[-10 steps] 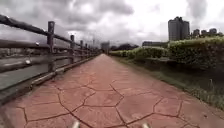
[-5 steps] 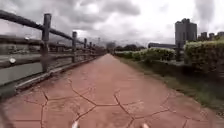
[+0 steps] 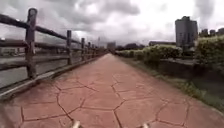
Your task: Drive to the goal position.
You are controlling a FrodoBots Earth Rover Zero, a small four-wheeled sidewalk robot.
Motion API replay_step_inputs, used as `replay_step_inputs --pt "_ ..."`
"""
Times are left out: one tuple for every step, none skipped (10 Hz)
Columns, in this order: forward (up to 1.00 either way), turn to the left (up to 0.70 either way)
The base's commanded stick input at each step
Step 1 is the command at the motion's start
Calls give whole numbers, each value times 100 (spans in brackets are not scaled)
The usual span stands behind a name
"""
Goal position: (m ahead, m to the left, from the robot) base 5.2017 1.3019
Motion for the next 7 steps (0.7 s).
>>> replay_step_inputs --pt "100 0" --pt "100 0" --pt "100 0" --pt "100 0" --pt "100 0" --pt "100 0" --pt "100 0"
